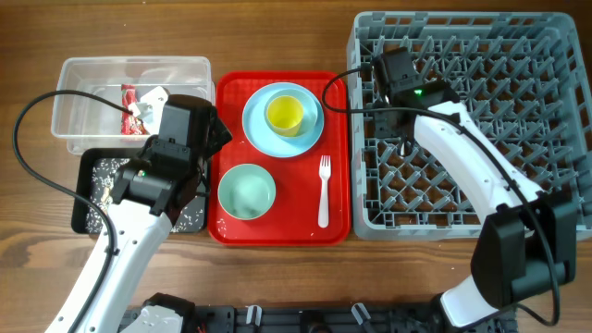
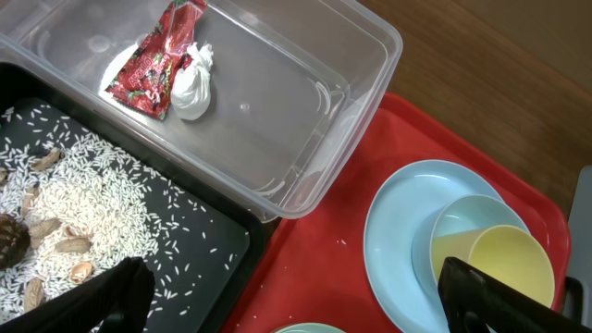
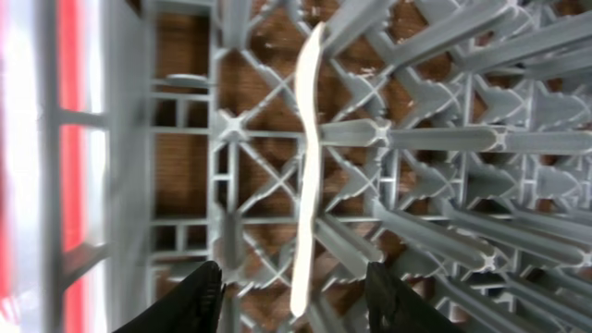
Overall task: Sort waste into correct bins and load items into the dishwasher rack
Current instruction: 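Carry the spoon right and release it into the dish rack, then move the right gripper back to the white fork and grasp it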
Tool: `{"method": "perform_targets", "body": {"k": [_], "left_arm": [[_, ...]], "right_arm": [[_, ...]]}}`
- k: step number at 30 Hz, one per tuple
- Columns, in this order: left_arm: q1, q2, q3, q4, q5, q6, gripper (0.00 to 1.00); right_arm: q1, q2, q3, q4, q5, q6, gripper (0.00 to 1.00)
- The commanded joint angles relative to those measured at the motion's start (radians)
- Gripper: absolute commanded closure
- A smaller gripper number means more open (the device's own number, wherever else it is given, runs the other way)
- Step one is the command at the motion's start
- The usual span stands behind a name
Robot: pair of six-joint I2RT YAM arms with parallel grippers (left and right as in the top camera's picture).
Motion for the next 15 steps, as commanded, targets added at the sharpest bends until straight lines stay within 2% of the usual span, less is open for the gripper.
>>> {"method": "perform_targets", "body": {"k": [1, 2, 4, 5, 7, 9, 12, 15], "left_arm": [[0.006, 0.002, 0.005, 0.0, -0.013, 0.013, 0.0], [0.006, 0.002, 0.005, 0.0, -0.013, 0.013, 0.0], [0.006, 0.002, 0.005, 0.0, -0.013, 0.013, 0.0], [0.006, 0.002, 0.005, 0.0, -0.013, 0.013, 0.0], [0.006, 0.002, 0.005, 0.0, -0.013, 0.013, 0.0], [0.006, 0.002, 0.005, 0.0, -0.013, 0.013, 0.0], [0.006, 0.002, 0.005, 0.0, -0.013, 0.013, 0.0], [0.006, 0.002, 0.005, 0.0, -0.013, 0.013, 0.0]], "right_arm": [[0.013, -0.095, 0.054, 0.019, -0.393, -0.003, 0.46], [0.013, -0.108, 0.054, 0.035, -0.501, 0.021, 0.46], [0.014, -0.114, 0.054, 0.055, -0.602, 0.163, 0.48], [0.023, -0.114, 0.053, 0.057, -0.603, 0.25, 0.51], [0.053, -0.113, 0.051, 0.067, -0.6, 0.301, 0.65], [0.094, -0.113, 0.051, 0.073, -0.59, 0.311, 0.68], [0.19, -0.113, 0.051, 0.068, -0.479, 0.345, 0.72], [0.3, -0.113, 0.05, 0.069, -0.292, 0.425, 0.85]]}}
